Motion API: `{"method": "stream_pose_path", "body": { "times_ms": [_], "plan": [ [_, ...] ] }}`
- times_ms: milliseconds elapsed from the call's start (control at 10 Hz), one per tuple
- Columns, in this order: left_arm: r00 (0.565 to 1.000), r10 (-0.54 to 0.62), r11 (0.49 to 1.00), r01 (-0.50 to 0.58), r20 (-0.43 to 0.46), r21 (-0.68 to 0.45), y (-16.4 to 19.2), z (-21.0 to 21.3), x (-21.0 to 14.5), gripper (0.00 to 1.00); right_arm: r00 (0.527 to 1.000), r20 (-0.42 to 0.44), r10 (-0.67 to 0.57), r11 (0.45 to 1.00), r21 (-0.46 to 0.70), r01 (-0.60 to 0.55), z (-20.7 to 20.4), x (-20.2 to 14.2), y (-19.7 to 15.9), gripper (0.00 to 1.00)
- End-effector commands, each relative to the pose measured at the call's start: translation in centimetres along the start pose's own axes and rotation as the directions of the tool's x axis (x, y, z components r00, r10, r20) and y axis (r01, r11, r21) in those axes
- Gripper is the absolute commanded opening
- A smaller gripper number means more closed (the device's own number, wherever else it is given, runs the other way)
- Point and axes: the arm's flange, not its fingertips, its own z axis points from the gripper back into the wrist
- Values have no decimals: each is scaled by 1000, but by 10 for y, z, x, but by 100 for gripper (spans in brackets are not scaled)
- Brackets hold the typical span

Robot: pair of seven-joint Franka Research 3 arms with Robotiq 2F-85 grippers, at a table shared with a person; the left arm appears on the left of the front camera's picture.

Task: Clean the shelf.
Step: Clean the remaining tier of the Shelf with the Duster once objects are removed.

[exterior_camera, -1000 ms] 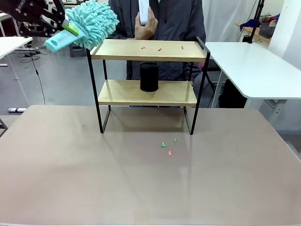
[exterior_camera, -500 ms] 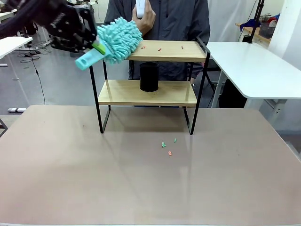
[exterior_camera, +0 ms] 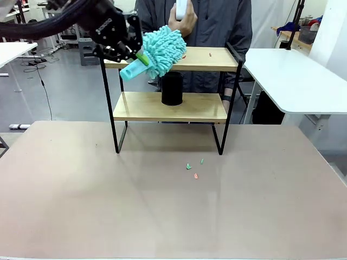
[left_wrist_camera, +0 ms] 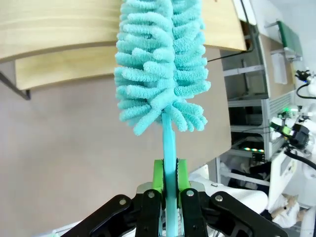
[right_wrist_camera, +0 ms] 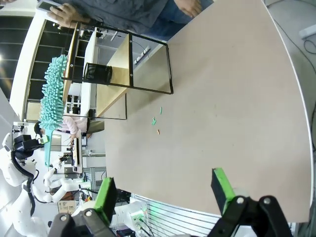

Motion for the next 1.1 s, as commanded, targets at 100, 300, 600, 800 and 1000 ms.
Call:
{"method": "stream_pose_path", "body": {
  "times_ms": [100,300,600,800,1000],
  "plan": [
    [995,-31,999,34,-93,23,-30,-16,18,12,1000,13,23,999,23,-23,-1,2,1,100],
    [980,-102,994,105,-171,10,-43,-23,28,12,1000,13,23,999,23,-23,-1,2,1,100],
    [954,-188,982,183,-233,-44,-48,-12,30,12,1000,13,23,999,23,-23,-1,2,1,100],
    [888,-338,941,318,-312,-114,-42,13,12,12,1000,13,23,999,23,-23,-1,2,1,100],
    [782,-488,872,423,-387,-246,-29,43,-14,12,1000,13,23,999,23,-23,-1,2,1,100]
  ]
}}
